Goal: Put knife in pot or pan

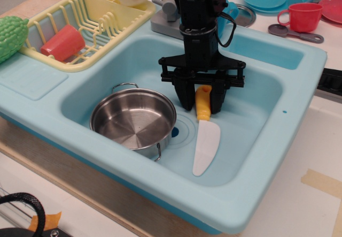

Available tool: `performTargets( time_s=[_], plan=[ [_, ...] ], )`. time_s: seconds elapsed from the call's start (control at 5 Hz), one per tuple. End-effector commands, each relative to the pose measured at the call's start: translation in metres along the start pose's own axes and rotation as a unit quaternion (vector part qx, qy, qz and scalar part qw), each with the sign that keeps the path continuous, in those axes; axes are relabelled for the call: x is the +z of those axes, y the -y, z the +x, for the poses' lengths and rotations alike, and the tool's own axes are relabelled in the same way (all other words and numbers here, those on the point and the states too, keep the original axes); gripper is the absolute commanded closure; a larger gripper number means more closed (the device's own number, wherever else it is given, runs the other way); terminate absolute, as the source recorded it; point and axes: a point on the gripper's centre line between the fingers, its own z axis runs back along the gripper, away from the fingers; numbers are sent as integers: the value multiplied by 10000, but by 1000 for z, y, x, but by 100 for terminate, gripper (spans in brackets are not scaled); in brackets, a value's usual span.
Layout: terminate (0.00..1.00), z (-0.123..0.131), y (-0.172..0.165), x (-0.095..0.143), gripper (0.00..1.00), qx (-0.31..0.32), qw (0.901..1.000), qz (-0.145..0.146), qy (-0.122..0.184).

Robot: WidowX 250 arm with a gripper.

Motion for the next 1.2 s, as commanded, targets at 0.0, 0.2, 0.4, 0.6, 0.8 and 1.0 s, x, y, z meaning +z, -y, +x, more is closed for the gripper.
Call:
performTargets(
  time_s=[0.0, 0.2, 0.4, 0.6, 0.8, 1.0],
  plan=[
    [0, 5, 4, 9, 100, 133, 9999, 4, -82],
    [0, 5, 12, 19, 100, 304, 9995, 21, -129],
    [0, 5, 16, 29, 100, 445, 9989, 20, -140],
    [0, 4, 15, 39, 100, 637, 9972, 50, -382],
    [0, -1, 7, 53, 100, 787, 9960, 149, -405],
    [0, -11, -3, 66, 100, 986, 9940, 249, -414]
  ],
)
